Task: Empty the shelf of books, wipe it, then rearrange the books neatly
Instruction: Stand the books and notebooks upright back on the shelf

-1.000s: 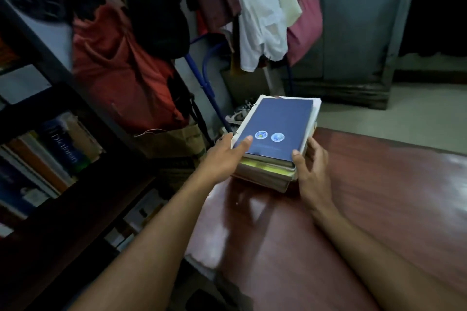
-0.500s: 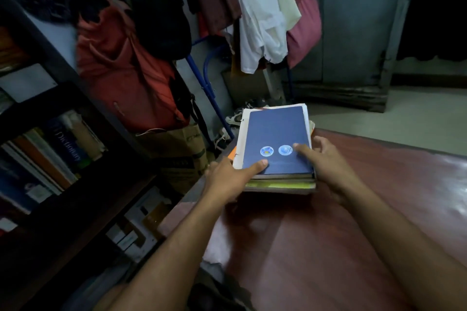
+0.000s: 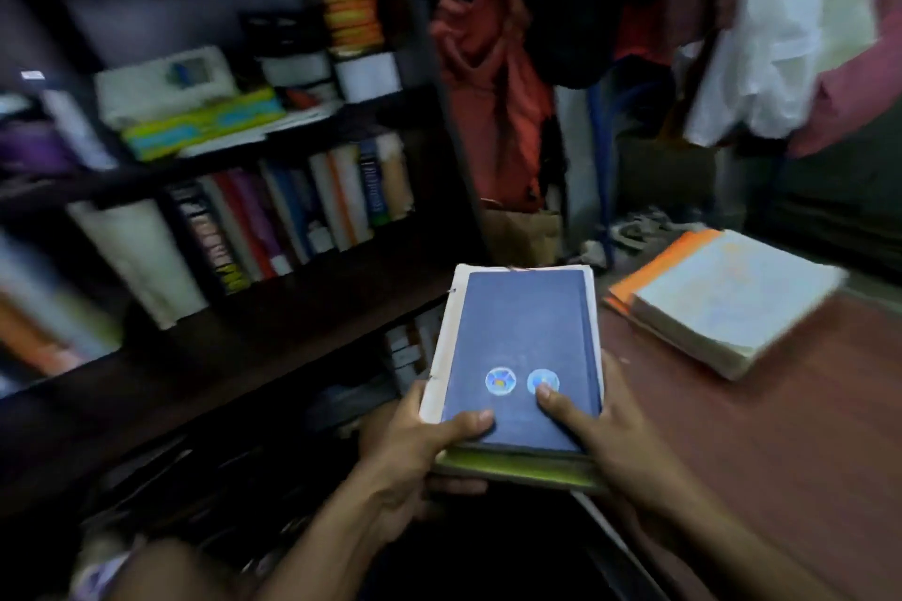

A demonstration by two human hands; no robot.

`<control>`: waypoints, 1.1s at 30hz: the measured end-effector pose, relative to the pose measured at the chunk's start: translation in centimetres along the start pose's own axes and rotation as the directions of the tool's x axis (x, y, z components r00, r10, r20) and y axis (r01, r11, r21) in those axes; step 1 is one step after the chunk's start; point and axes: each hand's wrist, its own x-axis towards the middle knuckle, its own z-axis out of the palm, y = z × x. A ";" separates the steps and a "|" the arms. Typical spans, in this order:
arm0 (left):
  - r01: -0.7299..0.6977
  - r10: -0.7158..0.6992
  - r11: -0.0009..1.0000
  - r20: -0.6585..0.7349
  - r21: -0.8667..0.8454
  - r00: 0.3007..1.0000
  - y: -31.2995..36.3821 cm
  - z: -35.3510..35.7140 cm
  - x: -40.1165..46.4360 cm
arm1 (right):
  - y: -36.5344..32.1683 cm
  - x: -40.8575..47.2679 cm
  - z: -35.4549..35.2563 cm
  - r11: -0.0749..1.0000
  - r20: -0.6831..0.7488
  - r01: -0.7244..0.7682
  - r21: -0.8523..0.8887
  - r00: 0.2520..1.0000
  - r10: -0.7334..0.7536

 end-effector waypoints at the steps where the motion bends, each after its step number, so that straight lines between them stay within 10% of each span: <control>1: -0.018 0.016 0.999 -0.068 -0.031 0.998 -0.1 -2.0 -0.8 | -0.3 0.8 2.1 1.000 0.080 0.008 -0.006 0.997 -0.007; 10: -0.275 0.028 0.921 -0.657 -0.276 0.753 -0.8 -18.0 -5.3 | -3.6 8.7 24.7 0.985 0.596 0.092 -0.145 0.803 0.013; 18: -0.367 -0.172 0.798 -0.764 -0.479 0.622 -3.8 -21.5 -3.1 | -1.4 11.6 30.3 0.856 0.595 0.235 -0.460 0.797 0.101; 24: -0.471 -0.188 0.740 -0.820 -0.481 0.541 -3.8 -22.1 -1.0 | -4.0 13.3 28.7 0.881 0.521 -0.022 -0.472 0.799 0.299; 29: -0.524 -0.198 0.682 -0.818 -0.510 0.539 -2.9 -22.8 -0.5 | -6.1 14.9 26.1 0.950 0.446 -0.169 -0.262 0.852 0.275; 33: -0.279 -0.126 0.861 -0.710 -0.425 0.693 -3.9 -23.9 -0.9 | -6.8 15.7 24.9 0.995 0.307 -0.068 0.071 0.951 0.044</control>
